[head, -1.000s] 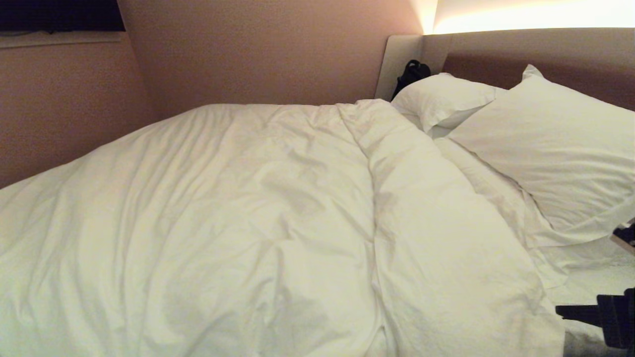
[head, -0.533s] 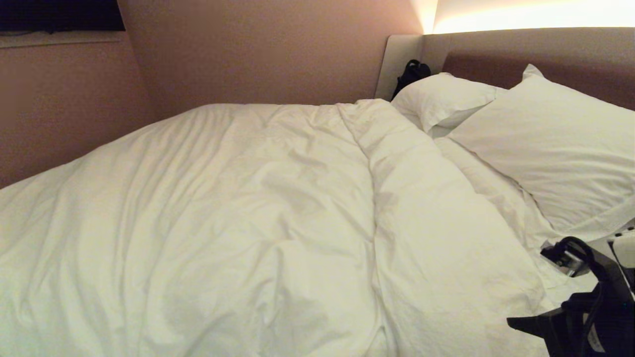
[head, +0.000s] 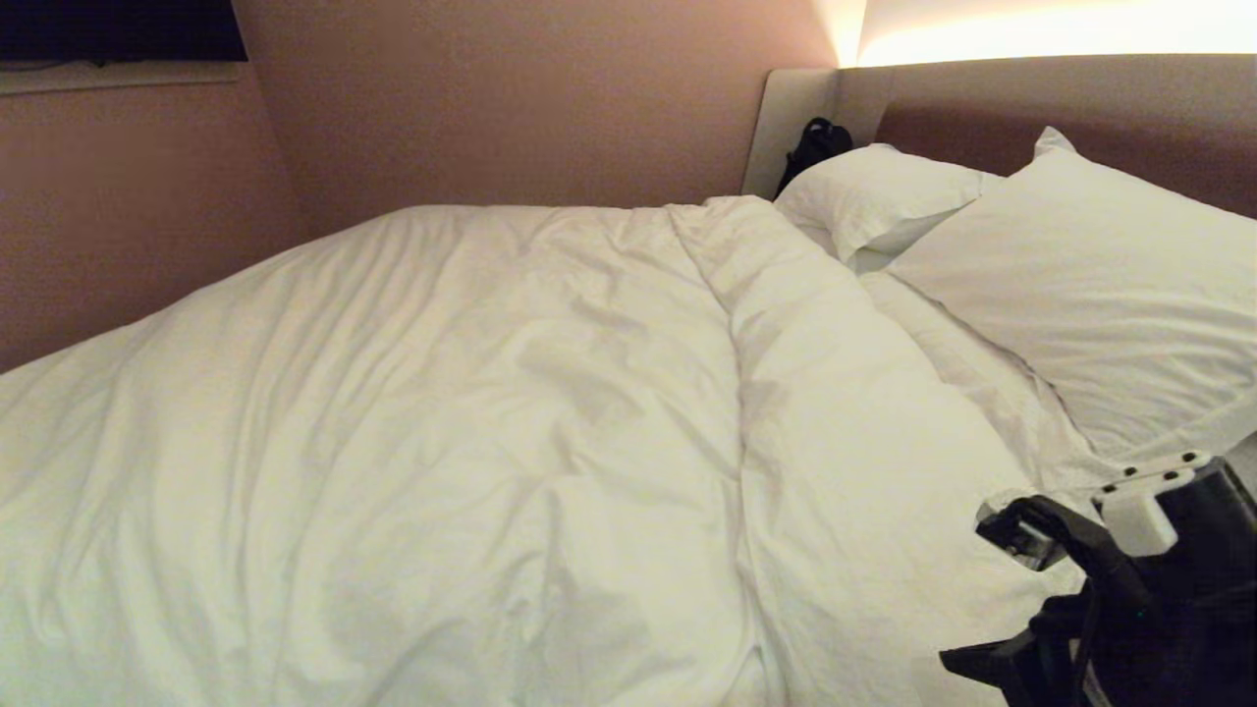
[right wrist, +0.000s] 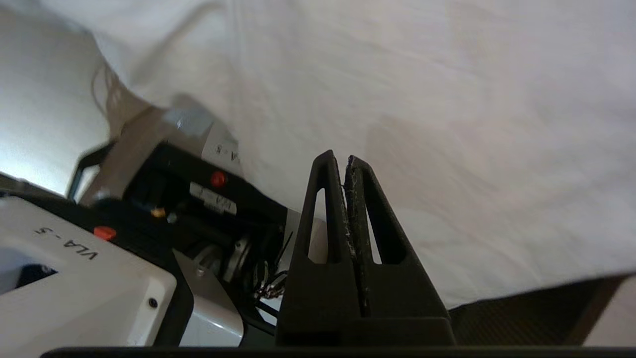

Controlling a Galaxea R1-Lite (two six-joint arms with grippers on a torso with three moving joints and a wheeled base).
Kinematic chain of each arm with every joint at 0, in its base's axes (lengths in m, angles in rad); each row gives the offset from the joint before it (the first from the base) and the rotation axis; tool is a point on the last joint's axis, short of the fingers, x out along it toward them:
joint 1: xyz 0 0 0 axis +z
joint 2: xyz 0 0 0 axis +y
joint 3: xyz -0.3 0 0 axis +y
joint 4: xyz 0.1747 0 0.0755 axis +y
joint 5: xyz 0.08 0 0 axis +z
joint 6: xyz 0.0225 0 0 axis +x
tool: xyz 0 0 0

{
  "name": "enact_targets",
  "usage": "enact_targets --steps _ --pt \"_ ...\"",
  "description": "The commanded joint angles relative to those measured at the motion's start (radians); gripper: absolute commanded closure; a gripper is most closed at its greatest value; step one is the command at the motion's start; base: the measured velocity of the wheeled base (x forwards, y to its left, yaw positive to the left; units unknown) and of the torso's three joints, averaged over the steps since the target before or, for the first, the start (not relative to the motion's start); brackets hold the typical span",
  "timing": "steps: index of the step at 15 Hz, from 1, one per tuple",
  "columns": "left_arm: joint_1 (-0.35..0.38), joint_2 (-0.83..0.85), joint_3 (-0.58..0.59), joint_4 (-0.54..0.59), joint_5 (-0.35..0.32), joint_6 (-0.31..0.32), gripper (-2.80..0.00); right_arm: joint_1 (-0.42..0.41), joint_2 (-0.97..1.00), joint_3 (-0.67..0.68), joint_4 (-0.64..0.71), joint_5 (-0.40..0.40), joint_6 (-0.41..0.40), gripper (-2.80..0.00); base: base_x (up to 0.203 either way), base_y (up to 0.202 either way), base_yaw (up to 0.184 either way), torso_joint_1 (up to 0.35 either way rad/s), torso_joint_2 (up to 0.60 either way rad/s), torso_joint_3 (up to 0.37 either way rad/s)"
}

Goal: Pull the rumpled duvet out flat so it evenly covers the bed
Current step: Flatten the corners of the folded blanket

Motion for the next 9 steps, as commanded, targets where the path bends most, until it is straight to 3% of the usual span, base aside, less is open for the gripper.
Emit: enact_targets --steps 1,4,9 --pt "0.000 0.000 0.001 0.000 0.001 0.000 0.00 0.039 0.080 -0.022 -0.009 -0.023 0.006 0.00 0.000 0.000 0.000 0.000 0.00 0.000" --pt "0.000 0.000 0.000 0.000 0.001 0.000 0.00 0.067 0.179 -0.039 -0.137 -0.043 0.042 0.00 0.000 0.000 0.000 0.000 0.00 0.000" --pt "0.000 0.001 -0.001 0.000 0.001 0.001 0.00 0.082 0.319 -0.135 -0.280 -0.045 0.175 0.00 0.000 0.000 0.000 0.000 0.00 0.000"
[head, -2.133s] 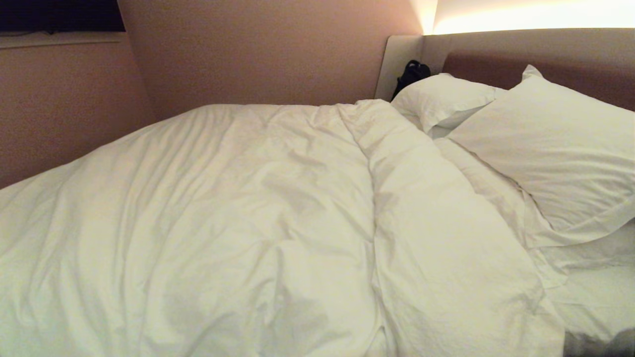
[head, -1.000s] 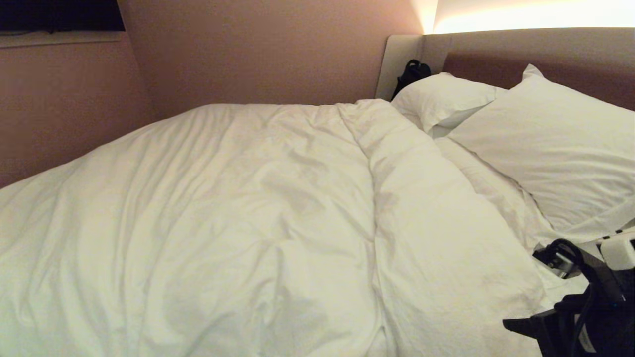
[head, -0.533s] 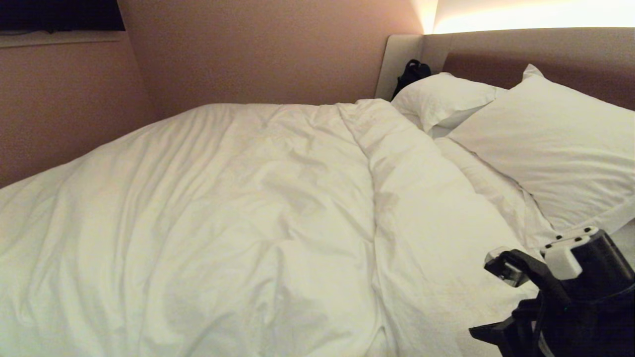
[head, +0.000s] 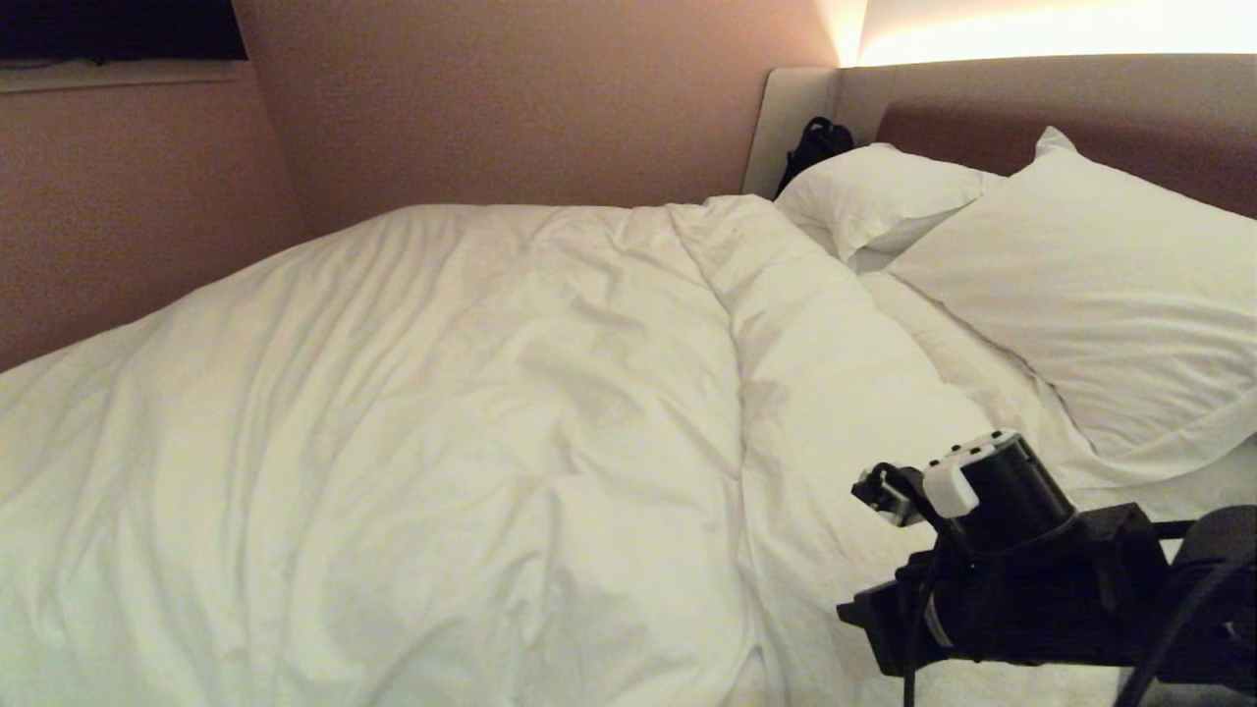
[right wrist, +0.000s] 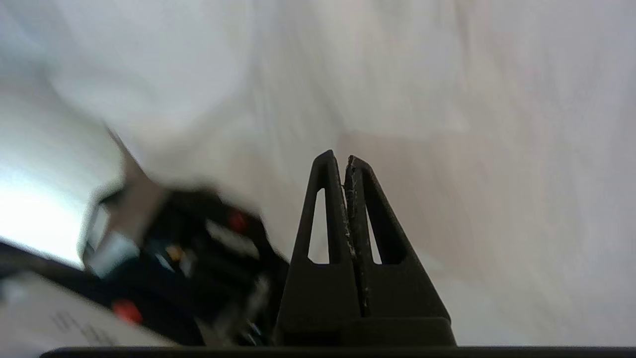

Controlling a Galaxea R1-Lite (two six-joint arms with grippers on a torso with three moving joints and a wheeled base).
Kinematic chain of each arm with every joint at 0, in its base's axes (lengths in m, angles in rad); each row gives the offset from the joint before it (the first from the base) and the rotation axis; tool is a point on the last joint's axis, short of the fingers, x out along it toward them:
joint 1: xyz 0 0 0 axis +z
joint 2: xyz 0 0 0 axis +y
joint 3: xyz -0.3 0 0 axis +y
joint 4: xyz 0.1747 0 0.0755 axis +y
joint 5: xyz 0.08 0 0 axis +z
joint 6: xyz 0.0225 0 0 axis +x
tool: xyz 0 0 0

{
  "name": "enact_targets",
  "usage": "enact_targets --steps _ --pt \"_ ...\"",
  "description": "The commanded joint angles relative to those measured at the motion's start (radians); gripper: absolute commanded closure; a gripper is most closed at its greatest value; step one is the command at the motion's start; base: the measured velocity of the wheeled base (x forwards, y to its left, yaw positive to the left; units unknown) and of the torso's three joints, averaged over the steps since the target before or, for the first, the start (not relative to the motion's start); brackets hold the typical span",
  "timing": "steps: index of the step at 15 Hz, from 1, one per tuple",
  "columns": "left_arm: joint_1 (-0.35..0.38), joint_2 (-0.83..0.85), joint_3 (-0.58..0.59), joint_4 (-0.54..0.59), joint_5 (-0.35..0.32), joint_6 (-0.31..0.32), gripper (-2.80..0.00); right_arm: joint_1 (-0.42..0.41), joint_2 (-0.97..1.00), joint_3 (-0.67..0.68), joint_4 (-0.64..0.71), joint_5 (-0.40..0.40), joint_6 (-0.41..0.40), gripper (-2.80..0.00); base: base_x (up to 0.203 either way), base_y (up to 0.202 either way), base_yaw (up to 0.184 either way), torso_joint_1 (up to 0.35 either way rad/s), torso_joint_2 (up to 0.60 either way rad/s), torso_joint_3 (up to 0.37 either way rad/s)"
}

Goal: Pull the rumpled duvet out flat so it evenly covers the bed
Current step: Flatten the corners of the folded blanket

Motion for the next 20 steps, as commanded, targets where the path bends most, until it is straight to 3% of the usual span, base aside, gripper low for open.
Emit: enact_targets --steps 1,6,9,16,20 --pt "0.000 0.000 0.001 0.000 0.001 -0.001 0.00 0.005 0.049 -0.027 -0.092 -0.001 0.050 0.00 0.000 0.000 0.000 0.000 0.00 0.000" --pt "0.000 0.000 0.000 0.000 0.001 0.000 0.00 0.006 0.042 -0.017 -0.091 -0.015 0.056 0.00 0.000 0.000 0.000 0.000 0.00 0.000" --pt "0.000 0.000 0.000 0.000 0.001 0.000 0.00 0.006 -0.046 -0.002 -0.085 -0.075 0.060 0.00 0.000 0.000 0.000 0.000 0.00 0.000" --pt "0.000 0.000 0.000 0.000 0.001 0.000 0.00 0.002 -0.495 0.145 -0.072 -0.444 0.099 0.00 0.000 0.000 0.000 0.000 0.00 0.000" --pt "0.000 0.000 0.001 0.000 0.001 0.000 0.00 -0.029 -0.816 0.188 0.093 -0.569 0.108 0.00 0.000 0.000 0.000 0.000 0.00 0.000"
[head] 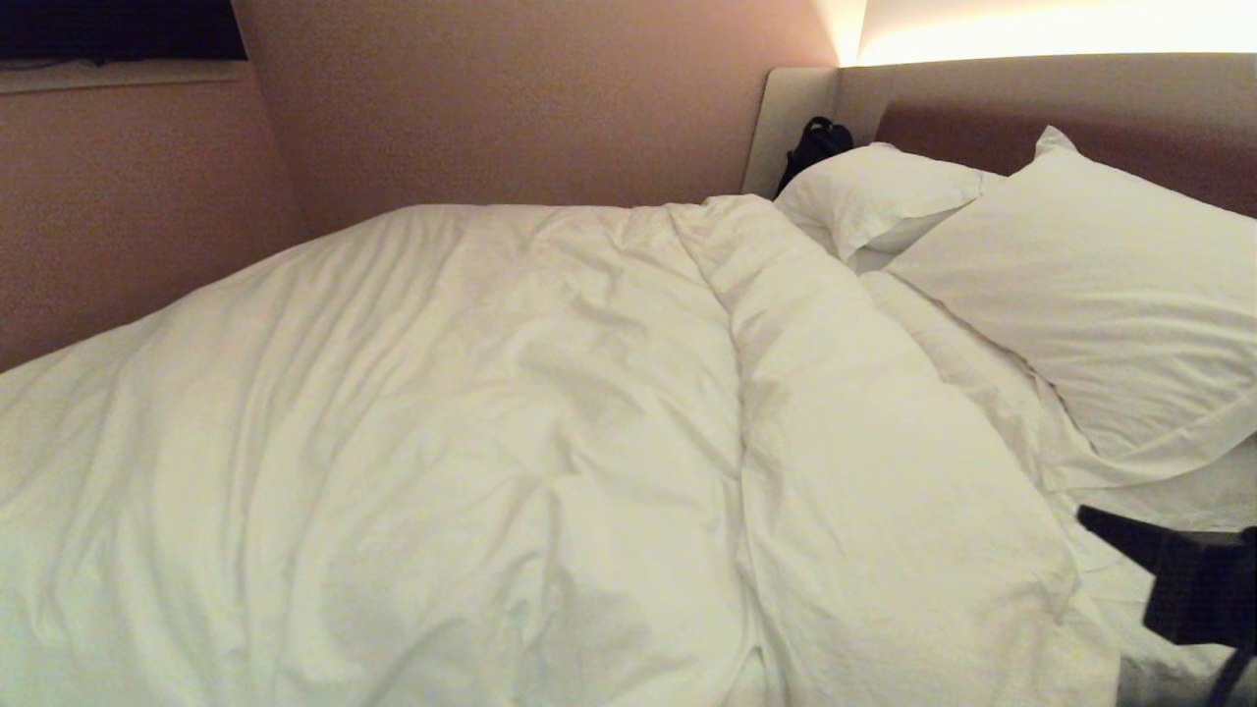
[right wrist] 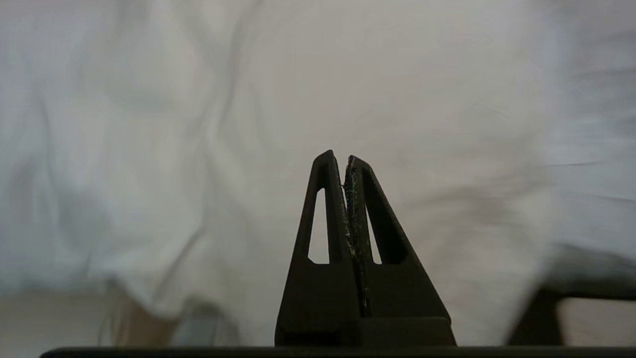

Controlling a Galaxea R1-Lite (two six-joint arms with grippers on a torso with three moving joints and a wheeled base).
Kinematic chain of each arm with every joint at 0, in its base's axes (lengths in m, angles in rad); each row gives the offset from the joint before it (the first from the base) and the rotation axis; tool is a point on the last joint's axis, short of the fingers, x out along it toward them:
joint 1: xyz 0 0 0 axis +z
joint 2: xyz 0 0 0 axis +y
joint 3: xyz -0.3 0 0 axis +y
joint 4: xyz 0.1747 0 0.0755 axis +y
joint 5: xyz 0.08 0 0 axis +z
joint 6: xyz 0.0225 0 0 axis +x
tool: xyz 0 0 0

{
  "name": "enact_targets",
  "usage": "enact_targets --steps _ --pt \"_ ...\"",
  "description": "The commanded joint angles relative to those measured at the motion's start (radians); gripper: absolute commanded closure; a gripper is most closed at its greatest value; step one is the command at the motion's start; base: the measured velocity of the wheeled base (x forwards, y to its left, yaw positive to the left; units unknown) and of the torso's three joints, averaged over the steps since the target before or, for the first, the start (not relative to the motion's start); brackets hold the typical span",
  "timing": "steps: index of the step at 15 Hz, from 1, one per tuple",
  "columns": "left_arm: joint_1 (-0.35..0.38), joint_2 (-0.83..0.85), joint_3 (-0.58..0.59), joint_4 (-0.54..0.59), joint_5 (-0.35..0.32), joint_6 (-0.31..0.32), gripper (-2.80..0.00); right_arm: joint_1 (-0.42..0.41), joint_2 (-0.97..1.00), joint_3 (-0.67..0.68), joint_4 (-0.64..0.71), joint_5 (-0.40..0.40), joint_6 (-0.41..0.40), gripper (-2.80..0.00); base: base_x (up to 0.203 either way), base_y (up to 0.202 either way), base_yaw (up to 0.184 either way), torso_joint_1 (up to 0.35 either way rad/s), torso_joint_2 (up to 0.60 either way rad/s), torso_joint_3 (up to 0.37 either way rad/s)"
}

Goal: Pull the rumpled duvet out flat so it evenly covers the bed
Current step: Flatten the corners of the folded blanket

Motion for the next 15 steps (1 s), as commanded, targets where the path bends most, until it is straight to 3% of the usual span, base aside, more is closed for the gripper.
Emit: enact_targets --steps 1,8,15 --pt "0.000 0.000 0.001 0.000 0.001 0.000 0.00 -0.025 -0.213 0.008 0.155 -0.167 0.002 0.00 0.000 0.000 0.000 0.000 0.00 0.000" --pt "0.000 0.000 0.001 0.000 0.001 0.000 0.00 -0.290 -0.622 0.003 0.422 -0.231 -0.037 0.00 0.000 0.000 0.000 0.000 0.00 0.000" --pt "0.000 0.000 0.000 0.000 0.001 0.000 0.00 -0.304 -0.700 0.048 0.422 -0.231 -0.074 0.00 0.000 0.000 0.000 0.000 0.00 0.000"
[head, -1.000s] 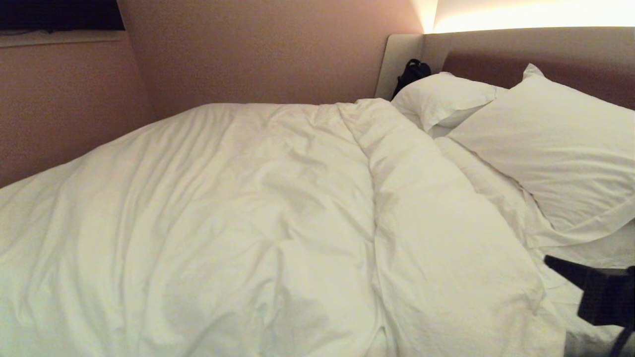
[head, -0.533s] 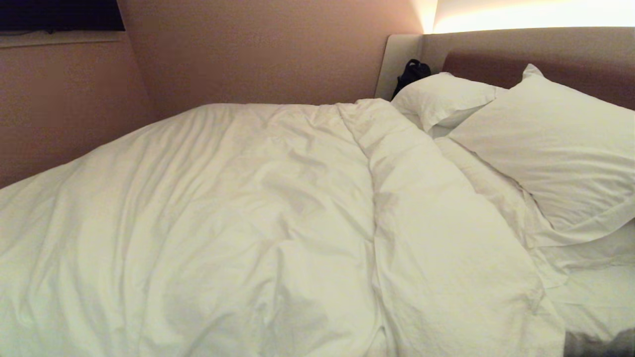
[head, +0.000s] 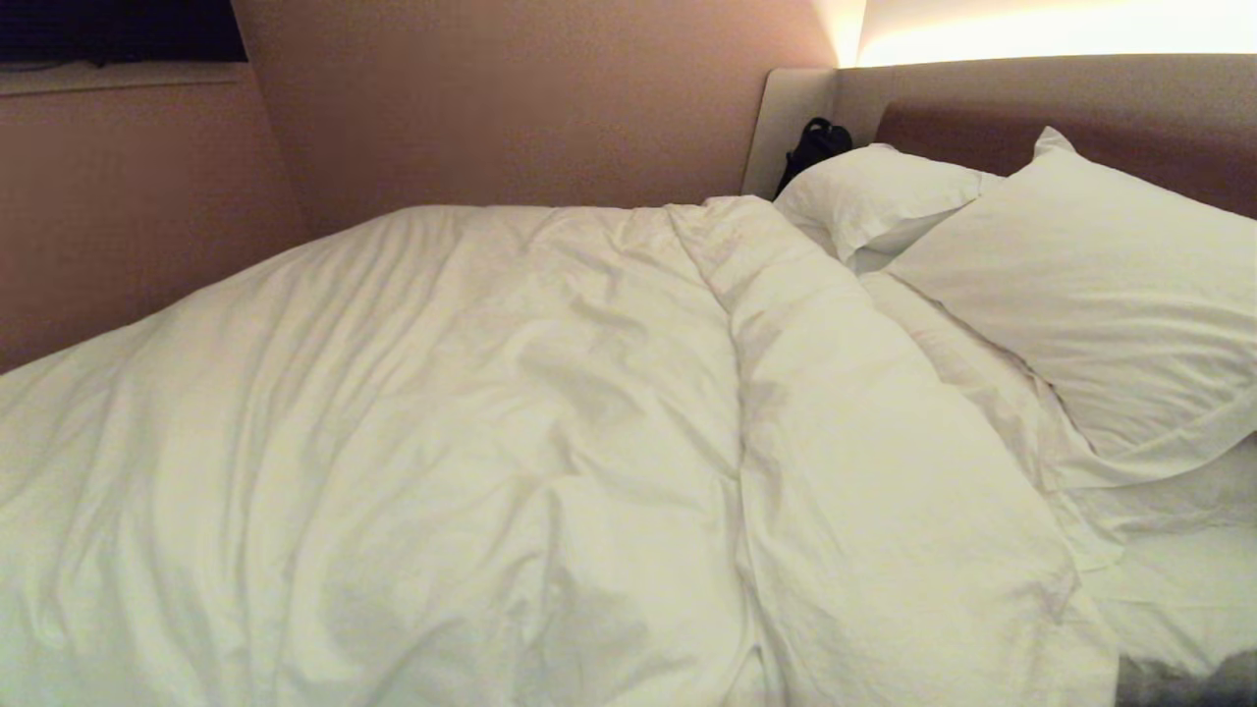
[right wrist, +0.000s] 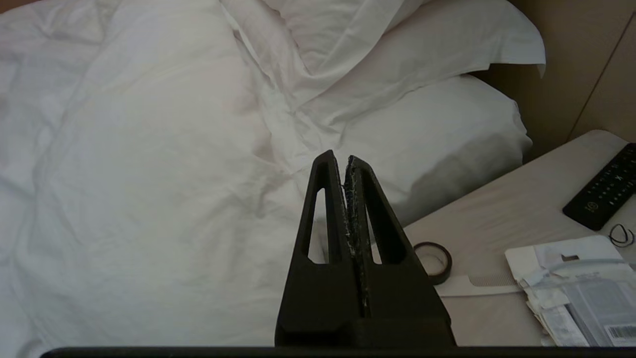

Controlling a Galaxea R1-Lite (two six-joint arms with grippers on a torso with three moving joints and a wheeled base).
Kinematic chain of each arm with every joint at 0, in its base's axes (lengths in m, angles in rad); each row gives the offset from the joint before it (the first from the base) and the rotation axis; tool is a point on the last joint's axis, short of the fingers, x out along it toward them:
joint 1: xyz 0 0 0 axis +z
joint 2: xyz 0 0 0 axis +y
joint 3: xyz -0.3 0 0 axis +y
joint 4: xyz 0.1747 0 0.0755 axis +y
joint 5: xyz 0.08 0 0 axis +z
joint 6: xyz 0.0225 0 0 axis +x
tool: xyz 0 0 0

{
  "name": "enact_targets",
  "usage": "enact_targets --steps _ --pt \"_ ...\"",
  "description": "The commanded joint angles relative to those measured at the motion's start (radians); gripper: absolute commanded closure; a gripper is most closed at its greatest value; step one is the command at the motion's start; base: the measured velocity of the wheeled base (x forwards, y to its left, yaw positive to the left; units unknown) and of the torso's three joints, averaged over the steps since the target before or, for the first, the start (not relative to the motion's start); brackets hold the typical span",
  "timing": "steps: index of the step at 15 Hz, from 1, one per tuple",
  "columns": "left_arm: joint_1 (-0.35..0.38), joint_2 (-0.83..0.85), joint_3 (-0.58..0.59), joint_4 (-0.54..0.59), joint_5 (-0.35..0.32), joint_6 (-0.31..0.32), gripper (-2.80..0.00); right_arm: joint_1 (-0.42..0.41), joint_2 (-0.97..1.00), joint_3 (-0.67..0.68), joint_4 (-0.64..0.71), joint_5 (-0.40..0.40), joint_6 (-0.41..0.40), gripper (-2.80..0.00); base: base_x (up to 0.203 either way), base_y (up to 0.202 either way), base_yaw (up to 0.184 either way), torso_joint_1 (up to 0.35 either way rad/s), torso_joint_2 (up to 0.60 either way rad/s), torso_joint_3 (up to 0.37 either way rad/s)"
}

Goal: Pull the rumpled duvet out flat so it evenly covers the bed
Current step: Flatten the corners of the folded blanket

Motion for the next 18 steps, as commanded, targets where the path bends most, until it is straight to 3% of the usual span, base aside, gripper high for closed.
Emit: enact_targets --steps 1,6,8,12,15,18 --pt "0.000 0.000 0.001 0.000 0.000 0.001 0.00 -0.013 -0.004 -0.002 0.003 -0.005 -0.012 0.00 0.000 0.000 0.000 0.000 0.00 0.000" --pt "0.000 0.000 -0.001 0.000 0.000 0.000 0.00 -0.064 -0.007 0.072 0.000 -0.050 -0.021 0.00 0.000 0.000 0.000 0.000 0.00 0.000" --pt "0.000 0.000 -0.001 0.000 0.000 0.001 0.00 -0.064 -0.005 0.107 -0.077 -0.043 -0.017 0.00 0.000 0.000 0.000 0.000 0.00 0.000" --pt "0.000 0.000 0.001 0.000 0.000 0.000 0.00 -0.064 -0.004 0.102 -0.147 -0.028 -0.097 0.00 0.000 0.000 0.000 0.000 0.00 0.000" --pt "0.000 0.000 0.001 0.000 0.000 0.000 0.00 -0.038 -0.005 0.111 -0.146 -0.011 -0.080 0.00 0.000 0.000 0.000 0.000 0.00 0.000" --pt "0.000 0.000 -0.001 0.000 0.000 0.000 0.00 -0.036 -0.006 0.122 -0.168 0.061 -0.030 0.00 0.000 0.000 0.000 0.000 0.00 0.000"
